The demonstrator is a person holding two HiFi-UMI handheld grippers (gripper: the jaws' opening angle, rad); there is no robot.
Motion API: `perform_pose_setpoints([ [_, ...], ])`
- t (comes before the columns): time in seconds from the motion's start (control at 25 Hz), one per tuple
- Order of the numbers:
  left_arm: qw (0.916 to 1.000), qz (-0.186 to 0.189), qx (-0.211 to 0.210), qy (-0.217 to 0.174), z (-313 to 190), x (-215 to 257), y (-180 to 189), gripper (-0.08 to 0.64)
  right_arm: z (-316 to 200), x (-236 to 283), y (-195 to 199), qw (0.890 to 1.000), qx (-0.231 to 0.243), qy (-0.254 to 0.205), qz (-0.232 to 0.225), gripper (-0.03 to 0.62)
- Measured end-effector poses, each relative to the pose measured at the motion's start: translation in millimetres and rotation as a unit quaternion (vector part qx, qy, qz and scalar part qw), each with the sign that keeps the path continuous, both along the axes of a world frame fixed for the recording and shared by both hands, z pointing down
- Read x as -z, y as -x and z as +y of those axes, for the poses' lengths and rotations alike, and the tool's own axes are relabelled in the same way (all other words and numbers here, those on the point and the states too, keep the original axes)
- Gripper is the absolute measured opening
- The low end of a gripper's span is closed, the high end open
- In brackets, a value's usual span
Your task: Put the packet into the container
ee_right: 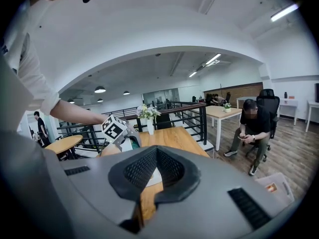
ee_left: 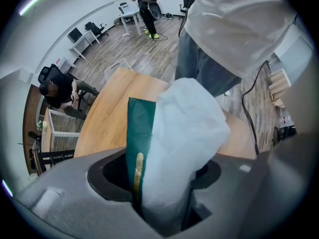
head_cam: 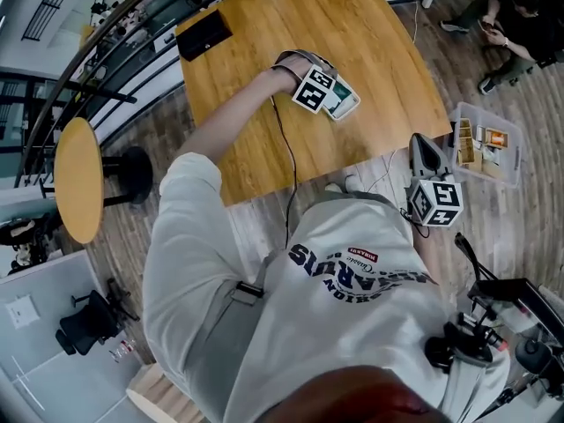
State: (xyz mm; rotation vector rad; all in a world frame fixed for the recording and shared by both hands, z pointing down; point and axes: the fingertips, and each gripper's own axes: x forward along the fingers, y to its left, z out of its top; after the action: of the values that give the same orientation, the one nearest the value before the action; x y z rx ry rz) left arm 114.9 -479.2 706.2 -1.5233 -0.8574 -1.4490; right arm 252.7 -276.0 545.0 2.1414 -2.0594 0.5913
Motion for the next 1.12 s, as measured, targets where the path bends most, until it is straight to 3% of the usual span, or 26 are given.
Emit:
perform_pose_setpoints([
  [0.16, 0.9996, -0.021, -0.017, 0.001, -6.2, -31.0, -6.9, 0.284, 7.6, -2.1, -5.0, 1.000, -0.015, 0.006, -0.002, 0.008],
  [0.48, 0.9984, -0.053, -0.007, 0.020, -14.1, -98.7, -17.8, 0.284, 37.2, -15.3, -30.4, 0.998, -0.064, 0.017, -0.001, 0.008],
  [0.72, 0.9974, -0.072, -0.002, 0.005, -21.9, -146.6, -25.3, 0.284, 60.1, -26.3, -38.8, 0.996, -0.090, 0.028, 0.000, 0.008],
  [1.12, 0.9966, -0.081, 0.010, 0.008, -26.4, -169.5, -22.2, 0.311, 75.5, -24.4, -39.0, 0.993, -0.108, 0.041, 0.009, 0.008],
])
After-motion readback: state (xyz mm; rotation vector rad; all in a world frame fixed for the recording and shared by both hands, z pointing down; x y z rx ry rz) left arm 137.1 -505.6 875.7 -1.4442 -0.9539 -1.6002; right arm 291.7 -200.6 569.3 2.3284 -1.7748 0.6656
